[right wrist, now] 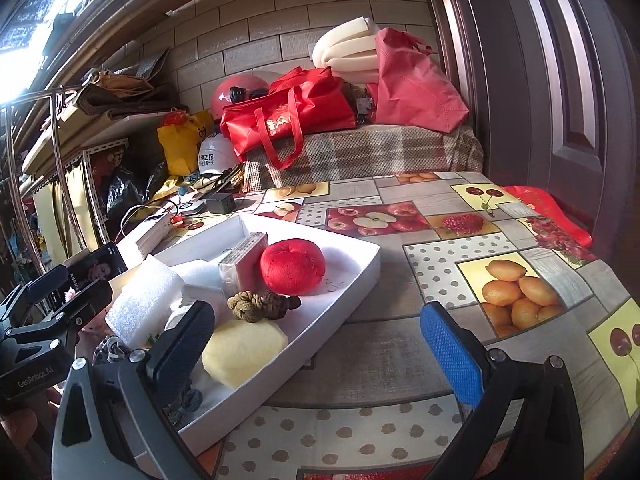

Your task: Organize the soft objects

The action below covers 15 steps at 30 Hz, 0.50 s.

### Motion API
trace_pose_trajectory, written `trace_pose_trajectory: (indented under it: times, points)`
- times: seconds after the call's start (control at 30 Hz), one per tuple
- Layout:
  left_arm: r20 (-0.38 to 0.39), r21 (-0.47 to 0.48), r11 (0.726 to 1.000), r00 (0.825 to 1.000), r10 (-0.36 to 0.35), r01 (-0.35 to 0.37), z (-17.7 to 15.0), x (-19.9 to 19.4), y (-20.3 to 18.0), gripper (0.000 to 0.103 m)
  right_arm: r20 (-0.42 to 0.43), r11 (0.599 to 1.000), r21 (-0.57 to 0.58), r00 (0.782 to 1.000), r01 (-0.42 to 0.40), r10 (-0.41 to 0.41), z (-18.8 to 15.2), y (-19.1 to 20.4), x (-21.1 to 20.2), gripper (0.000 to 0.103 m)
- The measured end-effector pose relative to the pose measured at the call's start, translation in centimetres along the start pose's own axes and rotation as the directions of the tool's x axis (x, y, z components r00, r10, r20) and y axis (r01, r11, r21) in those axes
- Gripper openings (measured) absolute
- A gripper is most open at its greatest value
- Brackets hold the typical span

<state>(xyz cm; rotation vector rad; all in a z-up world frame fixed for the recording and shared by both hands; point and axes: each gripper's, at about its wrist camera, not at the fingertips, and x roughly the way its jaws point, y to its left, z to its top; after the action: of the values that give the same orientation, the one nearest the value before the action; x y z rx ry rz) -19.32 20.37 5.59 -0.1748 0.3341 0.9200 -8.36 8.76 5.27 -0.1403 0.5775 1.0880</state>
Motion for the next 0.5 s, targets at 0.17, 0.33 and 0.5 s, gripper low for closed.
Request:
trace_pose_trajectory:
  times: [0.17,0.33,0.5]
  points:
    - [-0.018,0.011,0.999,0.999,-0.031,0.031,-0.3,-0.7,-0.7,0.103,-0.050,1.000,0.009,0.999,0.017,-0.016,-0.7,-1.0,-0.9,0.103]
    - [-0.048,0.014,0.996,0.995,-0.090,0.090,-0.6,-1.4,-1.5,0.103,-0.250,0.998,0.064,0.968,-0.002,0.018,-2.8,-4.3,-1.7,0.103]
    - [-0.094,0.042,0.993,0.990,-0.102,0.106,-1.1,-1.8,-3.1,0.103,-0.432,0.958,0.112,0.881,0.263,-0.191,-5.2,-9.2,-3.7,0.103]
